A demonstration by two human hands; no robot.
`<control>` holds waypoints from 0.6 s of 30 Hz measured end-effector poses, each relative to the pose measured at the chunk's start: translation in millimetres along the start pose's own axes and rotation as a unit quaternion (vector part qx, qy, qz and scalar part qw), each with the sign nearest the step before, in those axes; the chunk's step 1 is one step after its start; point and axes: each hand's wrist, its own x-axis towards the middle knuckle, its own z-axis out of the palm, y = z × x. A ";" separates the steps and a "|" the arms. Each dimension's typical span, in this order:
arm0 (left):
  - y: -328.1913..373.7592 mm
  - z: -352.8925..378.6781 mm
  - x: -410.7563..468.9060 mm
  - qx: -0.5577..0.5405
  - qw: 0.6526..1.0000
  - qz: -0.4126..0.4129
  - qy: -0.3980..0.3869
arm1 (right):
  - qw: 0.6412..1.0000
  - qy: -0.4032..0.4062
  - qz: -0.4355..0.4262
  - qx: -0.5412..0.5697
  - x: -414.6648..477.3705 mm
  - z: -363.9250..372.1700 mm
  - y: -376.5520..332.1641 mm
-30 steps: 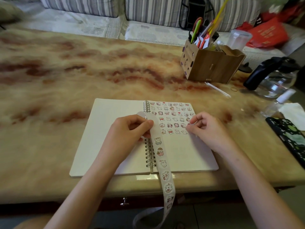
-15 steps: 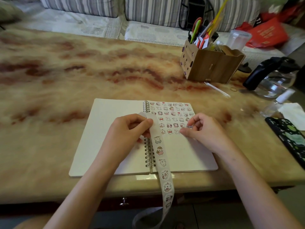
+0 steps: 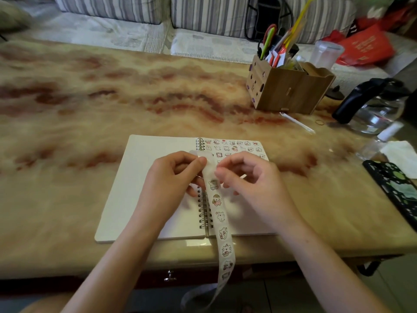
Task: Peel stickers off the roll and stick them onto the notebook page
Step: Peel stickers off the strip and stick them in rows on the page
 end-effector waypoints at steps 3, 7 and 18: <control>-0.7 -1.4 1.2 0.003 1.000 0.008 0.009 | 0.999 -0.024 0.023 0.037 -0.3 2.5 0.8; 0.3 -1.5 1.2 -0.009 1.000 -0.003 -0.010 | 0.999 -0.020 0.019 0.035 1.1 2.2 1.9; 0.9 -2.5 -0.4 -0.005 0.996 -0.029 -0.080 | 1.000 0.020 0.001 0.012 0.7 -1.6 2.0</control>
